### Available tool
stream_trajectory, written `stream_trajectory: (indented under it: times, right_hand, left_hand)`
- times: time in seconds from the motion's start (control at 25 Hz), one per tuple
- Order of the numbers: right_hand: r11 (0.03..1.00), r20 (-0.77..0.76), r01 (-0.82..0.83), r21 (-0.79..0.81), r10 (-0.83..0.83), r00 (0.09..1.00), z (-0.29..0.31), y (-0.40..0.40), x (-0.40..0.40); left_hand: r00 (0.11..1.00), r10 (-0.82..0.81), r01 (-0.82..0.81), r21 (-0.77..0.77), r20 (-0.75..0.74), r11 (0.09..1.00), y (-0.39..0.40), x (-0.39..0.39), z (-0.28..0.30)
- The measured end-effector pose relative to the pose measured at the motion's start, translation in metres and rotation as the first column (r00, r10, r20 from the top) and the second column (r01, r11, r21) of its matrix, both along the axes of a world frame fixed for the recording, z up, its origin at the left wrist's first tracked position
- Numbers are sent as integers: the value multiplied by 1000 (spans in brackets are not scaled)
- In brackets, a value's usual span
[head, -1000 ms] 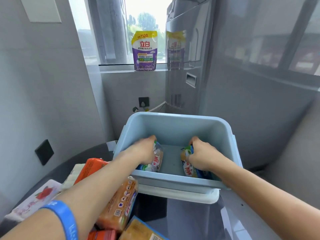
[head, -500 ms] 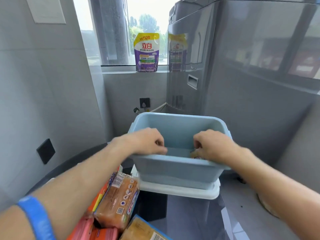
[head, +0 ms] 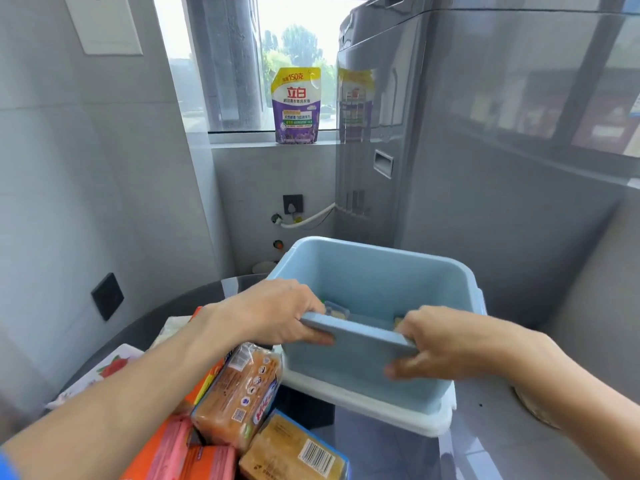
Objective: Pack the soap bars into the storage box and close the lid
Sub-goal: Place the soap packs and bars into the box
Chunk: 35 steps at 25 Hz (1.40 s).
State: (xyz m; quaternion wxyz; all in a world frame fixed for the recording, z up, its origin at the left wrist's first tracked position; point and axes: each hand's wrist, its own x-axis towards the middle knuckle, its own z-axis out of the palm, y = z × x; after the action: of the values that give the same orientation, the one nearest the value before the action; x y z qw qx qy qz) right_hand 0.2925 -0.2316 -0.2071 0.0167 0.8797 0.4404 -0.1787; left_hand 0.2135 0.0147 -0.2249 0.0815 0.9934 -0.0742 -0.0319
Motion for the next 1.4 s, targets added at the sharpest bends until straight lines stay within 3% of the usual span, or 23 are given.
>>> stream_trajectory:
  times: [0.08, 0.12, 0.2, 0.28, 0.36, 0.44, 0.6, 0.76, 0.84, 0.92, 1.0, 1.04, 1.12, 1.24, 1.32, 1.4]
  right_hand:
    - [989, -319, 146, 28, -129, 939, 11, -4, -1]
    - [977, -394, 214, 19, -189, 900, 16, -4, 4]
    - [972, -278, 229, -61, -237, 931, 16, 3, 24]
    - [968, -53, 86, -234, -101, 994, 1, 16, 34]
    - [935, -88, -13, -354, -19, 996, -21, 22, 44]
    - [921, -119, -33, -389, -15, 993, -28, 23, 51]
    - [940, -78, 4, -341, -32, 996, -37, 25, 64]
    - [980, -63, 95, -174, -107, 992, -30, 28, 68]
    - [990, 2, 102, 97, -103, 995, -19, 33, 61]
    - [849, 34, 99, 518, -136, 990, -4, 36, 38]
    - [627, 101, 32, 779, -175, 979, 10, 38, -4]
    - [582, 160, -33, 813, -168, 973, 14, 39, -32]
    - [626, 281, -171, 761, -79, 957, 11, 45, -87]
    - [856, 308, -246, 455, 108, 945, -25, 61, -143]
    - [953, 193, -188, 237, 143, 971, -60, 66, -159]
    - [982, 199, -149, 113, 124, 972, -92, 67, -162]
  left_hand:
    - [991, 38, -44, -40, -132, 998, -8, -7, 9]
    - [969, 65, -90, -95, -237, 991, -13, -6, 17]
    - [895, 107, -215, -210, -432, 954, -17, 4, 31]
    - [851, 126, -234, -154, -510, 960, -18, 27, 36]
    - [816, 155, -114, 108, -557, 988, -23, 58, 30]
    - [768, 221, -46, 293, -601, 955, -27, 82, 12]
    - [688, 348, -175, 319, -636, 931, -20, 92, -13]
    - [738, 357, -217, 300, -572, 929, -22, 76, -2]
    - [889, 237, -245, 31, -392, 969, -22, 54, 8]
    - [969, 245, -246, -278, -39, 929, -16, 22, 19]
    - [888, 378, -276, -354, 261, 894, -2, -17, 25]
    - [828, 454, -357, -315, 329, 879, 6, -36, 24]
    - [735, 600, -582, -158, 316, 797, 20, -73, 12]
    - [674, 715, -727, -4, 187, 686, 26, -109, -15]
    - [685, 719, -722, -21, 118, 692, 30, -120, -31]
    - [674, 735, -723, -138, 73, 677, 34, -126, -45]
